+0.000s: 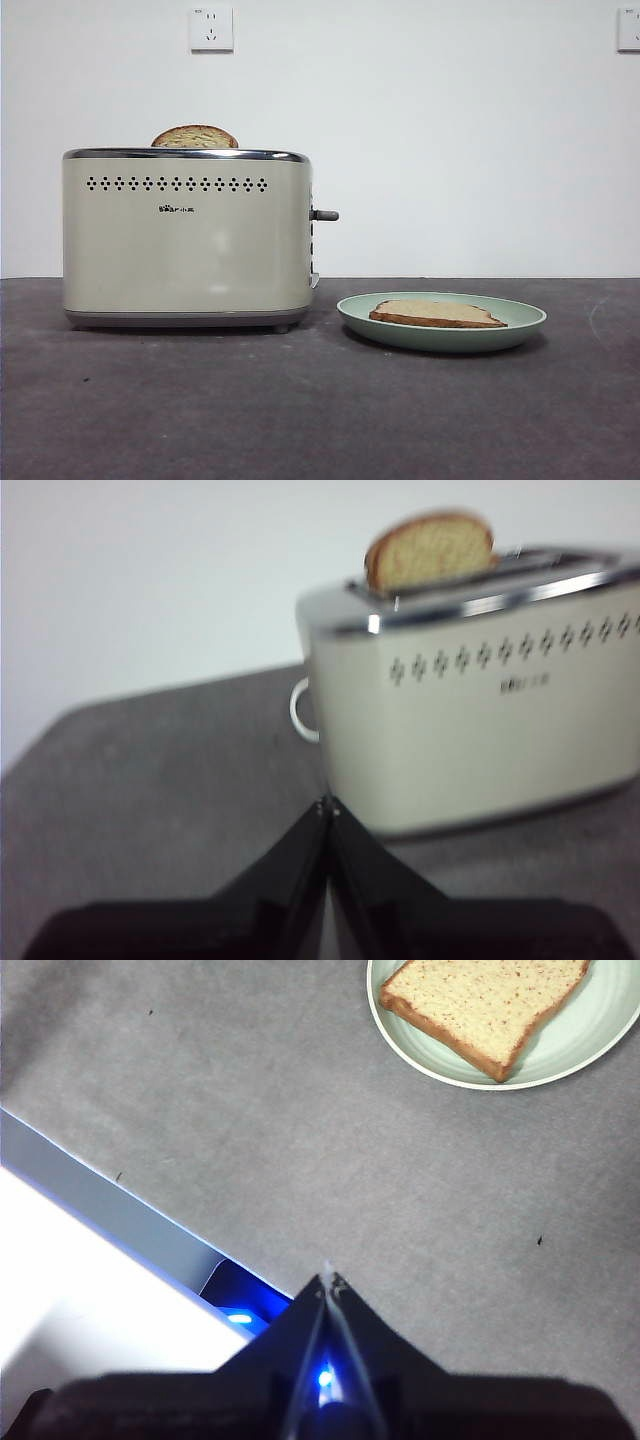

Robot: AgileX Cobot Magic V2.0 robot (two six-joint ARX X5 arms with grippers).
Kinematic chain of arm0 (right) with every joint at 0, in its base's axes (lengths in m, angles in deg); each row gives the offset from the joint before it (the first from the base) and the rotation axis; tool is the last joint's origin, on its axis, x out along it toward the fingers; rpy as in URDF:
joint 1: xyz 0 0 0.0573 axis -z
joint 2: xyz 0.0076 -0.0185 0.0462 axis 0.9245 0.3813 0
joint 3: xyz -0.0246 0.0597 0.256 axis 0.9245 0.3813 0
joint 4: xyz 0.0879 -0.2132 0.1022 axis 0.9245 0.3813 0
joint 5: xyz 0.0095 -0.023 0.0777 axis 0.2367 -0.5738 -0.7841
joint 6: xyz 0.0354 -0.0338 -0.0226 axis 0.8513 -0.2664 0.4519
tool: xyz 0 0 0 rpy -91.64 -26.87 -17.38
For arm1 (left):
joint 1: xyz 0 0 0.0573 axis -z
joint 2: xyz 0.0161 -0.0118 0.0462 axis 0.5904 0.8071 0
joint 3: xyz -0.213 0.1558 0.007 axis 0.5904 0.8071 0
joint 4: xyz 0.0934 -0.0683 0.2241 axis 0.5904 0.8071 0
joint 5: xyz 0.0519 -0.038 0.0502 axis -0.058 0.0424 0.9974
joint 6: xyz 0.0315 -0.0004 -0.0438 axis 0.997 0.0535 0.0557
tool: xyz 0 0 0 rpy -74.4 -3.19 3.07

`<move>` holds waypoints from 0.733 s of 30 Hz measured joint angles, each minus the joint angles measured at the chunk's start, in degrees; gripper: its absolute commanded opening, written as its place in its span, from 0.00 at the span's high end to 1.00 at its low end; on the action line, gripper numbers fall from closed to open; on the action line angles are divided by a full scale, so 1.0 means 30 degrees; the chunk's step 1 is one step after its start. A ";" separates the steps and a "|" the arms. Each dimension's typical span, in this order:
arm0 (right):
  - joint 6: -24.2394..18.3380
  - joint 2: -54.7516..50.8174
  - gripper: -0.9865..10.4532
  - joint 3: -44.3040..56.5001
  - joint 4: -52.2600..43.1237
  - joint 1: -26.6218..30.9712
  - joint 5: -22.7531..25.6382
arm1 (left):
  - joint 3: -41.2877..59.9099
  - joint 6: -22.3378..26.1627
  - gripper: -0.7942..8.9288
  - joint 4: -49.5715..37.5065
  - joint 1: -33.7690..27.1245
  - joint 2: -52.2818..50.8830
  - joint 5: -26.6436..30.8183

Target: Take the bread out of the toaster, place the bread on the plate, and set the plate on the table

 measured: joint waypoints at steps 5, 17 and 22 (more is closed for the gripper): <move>0.0007 -0.0007 0.91 0.0000 0.0000 0.0000 0.0007 | 0.0991 -0.1013 0.92 0.0947 -0.0262 -0.1333 -0.0007; 0.0007 -0.0022 0.91 0.0000 0.0007 0.0007 0.0000 | 0.0991 -0.2965 0.92 0.2987 -0.0612 -0.1778 -0.0007; 0.0007 -0.0022 0.91 0.0000 0.0007 0.0015 0.0007 | 0.0991 -0.3228 0.92 0.2987 -0.0612 -0.1778 -0.0007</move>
